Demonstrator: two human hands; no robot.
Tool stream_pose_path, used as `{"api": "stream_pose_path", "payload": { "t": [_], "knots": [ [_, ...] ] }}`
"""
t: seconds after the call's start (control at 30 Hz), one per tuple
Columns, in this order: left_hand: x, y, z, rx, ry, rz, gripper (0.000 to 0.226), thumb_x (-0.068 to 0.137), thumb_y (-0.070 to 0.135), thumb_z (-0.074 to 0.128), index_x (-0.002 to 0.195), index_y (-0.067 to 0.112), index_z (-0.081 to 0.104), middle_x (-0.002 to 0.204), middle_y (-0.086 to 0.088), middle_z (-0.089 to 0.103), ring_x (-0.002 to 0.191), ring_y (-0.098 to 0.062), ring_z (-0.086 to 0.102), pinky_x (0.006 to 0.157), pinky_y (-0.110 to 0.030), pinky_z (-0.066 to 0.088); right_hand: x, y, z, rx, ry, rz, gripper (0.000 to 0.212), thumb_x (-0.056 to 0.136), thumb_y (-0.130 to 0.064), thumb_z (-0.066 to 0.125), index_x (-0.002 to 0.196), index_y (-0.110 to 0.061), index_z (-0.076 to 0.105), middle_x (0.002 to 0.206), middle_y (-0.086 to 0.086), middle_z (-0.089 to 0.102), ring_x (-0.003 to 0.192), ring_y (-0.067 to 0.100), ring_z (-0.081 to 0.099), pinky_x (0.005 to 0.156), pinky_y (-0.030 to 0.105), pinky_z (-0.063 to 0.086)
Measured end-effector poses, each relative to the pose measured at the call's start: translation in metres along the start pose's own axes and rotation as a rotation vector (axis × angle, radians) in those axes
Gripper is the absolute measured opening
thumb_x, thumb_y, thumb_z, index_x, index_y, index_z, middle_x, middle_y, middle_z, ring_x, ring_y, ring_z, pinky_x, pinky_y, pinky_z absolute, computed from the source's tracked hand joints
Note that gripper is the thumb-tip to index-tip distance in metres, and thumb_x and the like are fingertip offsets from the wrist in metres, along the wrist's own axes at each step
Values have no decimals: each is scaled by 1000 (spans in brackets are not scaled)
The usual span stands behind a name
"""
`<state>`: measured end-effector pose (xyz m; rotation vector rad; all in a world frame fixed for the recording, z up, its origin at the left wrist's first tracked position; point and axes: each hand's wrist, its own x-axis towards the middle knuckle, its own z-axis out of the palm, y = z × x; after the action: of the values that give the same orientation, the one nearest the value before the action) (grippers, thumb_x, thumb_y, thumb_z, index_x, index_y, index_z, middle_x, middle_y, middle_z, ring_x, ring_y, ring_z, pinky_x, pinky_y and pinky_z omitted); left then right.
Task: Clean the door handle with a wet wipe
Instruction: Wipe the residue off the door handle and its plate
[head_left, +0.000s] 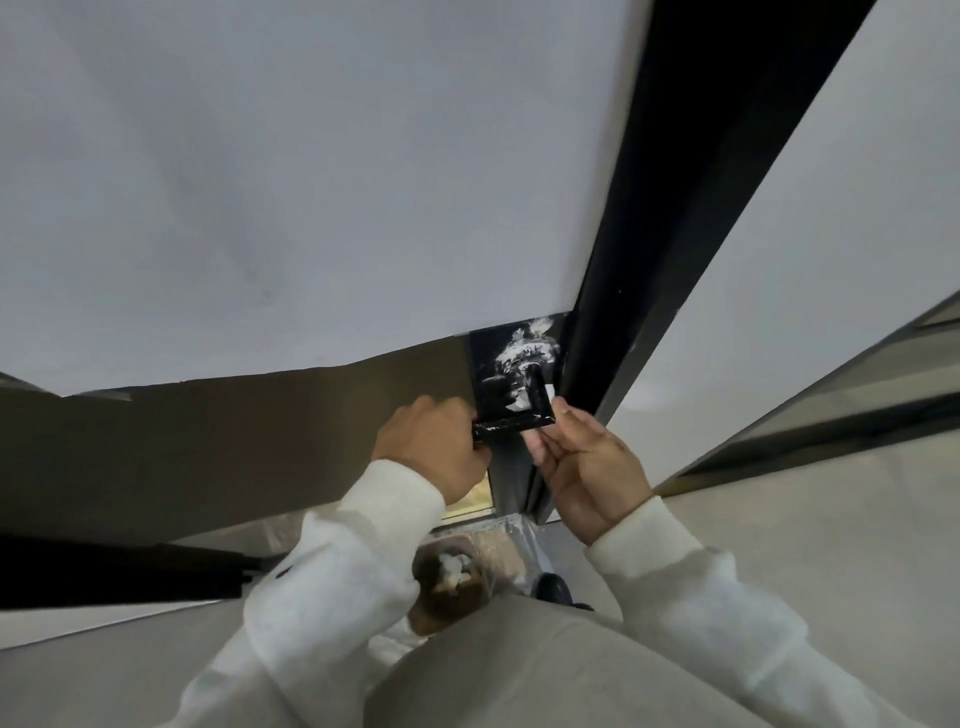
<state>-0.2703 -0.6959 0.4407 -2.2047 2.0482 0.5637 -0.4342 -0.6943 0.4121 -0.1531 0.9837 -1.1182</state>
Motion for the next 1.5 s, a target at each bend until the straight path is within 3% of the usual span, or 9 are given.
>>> {"api": "stream_pose_path", "payload": {
  "t": [0.2, 0.33, 0.47, 0.63, 0.93, 1.1, 1.23, 1.43, 1.5],
  "knots": [
    [-3, 1, 1, -18, 12, -10, 17, 84, 40, 60, 96, 28, 66, 85, -1, 47, 93, -33, 58, 77, -36, 48, -7, 7, -9, 170, -24, 190, 14, 98, -9, 55, 91, 0, 63, 80, 17, 73, 75, 23, 76, 63, 25, 62],
    [-4, -1, 3, -26, 30, 5, 8, 83, 39, 56, 80, 32, 51, 83, -2, 50, 91, -33, 59, 81, -38, 50, -2, 6, -6, 122, -18, 99, 10, 88, -8, 62, 97, -5, 63, 70, 13, 70, 67, 20, 72, 72, 30, 63],
    [-3, -1, 5, -21, 38, 11, 8, 80, 39, 55, 79, 31, 54, 80, 1, 53, 90, -33, 61, 83, -39, 51, -10, 3, -7, 26, -26, 44, 11, 97, -8, 56, 102, -2, 64, 75, 16, 70, 74, 25, 73, 81, 35, 61],
    [-2, -1, 5, -13, 36, 20, 9, 83, 37, 56, 87, 30, 61, 81, 0, 53, 89, -33, 61, 78, -37, 50, -4, 2, 6, -104, -69, -128, 31, 101, -8, 52, 129, 2, 60, 116, 21, 72, 110, 34, 70, 99, 46, 54],
    [-6, -4, 4, -38, 64, 41, 14, 81, 36, 58, 90, 28, 64, 85, -4, 64, 86, -34, 63, 72, -37, 53, -3, 3, 8, 66, -19, -47, 30, 95, -6, 59, 124, 4, 61, 110, 22, 72, 103, 31, 72, 92, 42, 59],
    [-7, -6, 7, -58, 72, 61, 21, 80, 37, 56, 96, 28, 66, 85, -3, 66, 84, -33, 64, 74, -40, 58, -12, 1, -2, -442, 68, -399, 18, 93, -10, 68, 107, -16, 77, 101, 7, 79, 97, 22, 75, 92, 38, 58],
    [-5, -6, 7, -50, 64, 61, 21, 81, 37, 57, 98, 29, 68, 85, -3, 64, 82, -33, 64, 75, -40, 59, -8, -7, 2, -1146, 104, -805, 16, 90, -20, 73, 103, -27, 80, 98, -6, 75, 87, 2, 68, 86, 6, 46],
    [-5, -6, 8, -34, 87, 67, 25, 80, 37, 56, 100, 29, 68, 90, -6, 67, 90, -35, 64, 76, -39, 56, -13, -15, 13, -1197, 160, -1207, 18, 83, -7, 79, 100, -11, 80, 92, 5, 70, 71, 3, 60, 77, -1, 42],
    [-6, -6, 7, -33, 91, 65, 22, 80, 37, 56, 96, 27, 66, 90, -7, 67, 89, -37, 64, 74, -38, 56, -12, -20, 14, -1202, 157, -1299, 18, 85, -9, 78, 103, -8, 79, 94, 7, 72, 72, 10, 65, 79, 7, 49]
  ]
}}
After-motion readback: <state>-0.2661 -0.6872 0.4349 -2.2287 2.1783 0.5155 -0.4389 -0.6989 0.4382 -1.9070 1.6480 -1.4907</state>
